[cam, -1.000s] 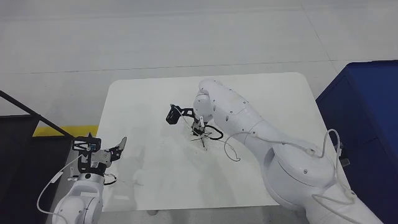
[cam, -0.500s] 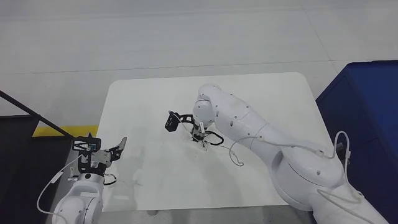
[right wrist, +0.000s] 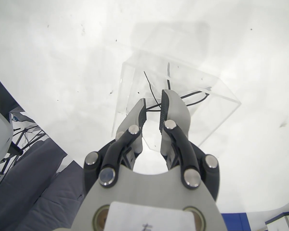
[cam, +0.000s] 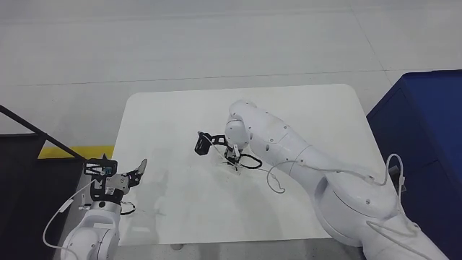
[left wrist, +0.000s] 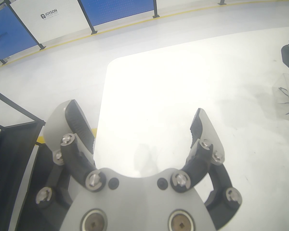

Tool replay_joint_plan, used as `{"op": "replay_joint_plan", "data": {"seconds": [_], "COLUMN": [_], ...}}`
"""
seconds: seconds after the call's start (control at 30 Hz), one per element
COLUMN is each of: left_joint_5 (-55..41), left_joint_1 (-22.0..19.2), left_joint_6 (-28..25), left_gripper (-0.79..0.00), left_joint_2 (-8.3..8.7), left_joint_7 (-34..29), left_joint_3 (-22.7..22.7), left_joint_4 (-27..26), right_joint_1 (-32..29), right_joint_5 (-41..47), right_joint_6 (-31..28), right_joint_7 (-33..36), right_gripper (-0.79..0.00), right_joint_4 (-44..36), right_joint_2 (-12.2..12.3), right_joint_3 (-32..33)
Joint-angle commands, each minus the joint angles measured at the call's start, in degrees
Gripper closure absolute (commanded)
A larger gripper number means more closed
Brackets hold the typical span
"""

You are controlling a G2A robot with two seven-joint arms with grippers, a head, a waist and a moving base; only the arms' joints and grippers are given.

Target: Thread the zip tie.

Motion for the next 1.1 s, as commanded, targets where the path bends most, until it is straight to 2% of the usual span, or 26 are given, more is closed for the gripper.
{"op": "replay_joint_plan", "data": {"seconds": [0.0,0.27,0.6,0.77,0.87,0.93,1.07], "left_joint_5": [0.00,0.00,0.00,0.00,0.00,0.00,0.00], "left_joint_1": [0.00,0.00,0.00,0.00,0.00,0.00,0.00], "left_joint_6": [0.00,0.00,0.00,0.00,0.00,0.00,0.00], "left_gripper": [-0.785,-0.785,-0.785,-0.785,-0.785,-0.785,-0.785], "left_joint_2": [0.00,0.00,0.00,0.00,0.00,0.00,0.00], "left_joint_7": [0.00,0.00,0.00,0.00,0.00,0.00,0.00], "left_joint_3": [0.00,0.00,0.00,0.00,0.00,0.00,0.00], "left_joint_4": [0.00,0.00,0.00,0.00,0.00,0.00,0.00], "right_joint_1": [0.12,0.05,-0.30,-0.36,-0.30,-0.25,-0.09], "right_joint_5": [-0.07,-0.50,-1.70,-2.18,-2.52,-2.61,-2.79], "right_joint_6": [-0.10,-0.57,-1.24,-1.61,-1.93,-2.13,-2.49], "right_joint_7": [-0.10,-0.57,-1.24,-1.61,-1.93,-2.13,-2.49], "right_gripper": [-0.108,-0.102,-0.151,-0.148,-0.117,0.000,0.000], "right_joint_4": [0.55,3.06,5.96,7.41,8.27,8.83,9.77], "right_joint_2": [-0.21,-1.25,-2.86,-3.80,-4.29,-4.60,-5.13], "right_joint_3": [0.00,0.00,0.00,0.00,0.00,0.00,0.00]}}
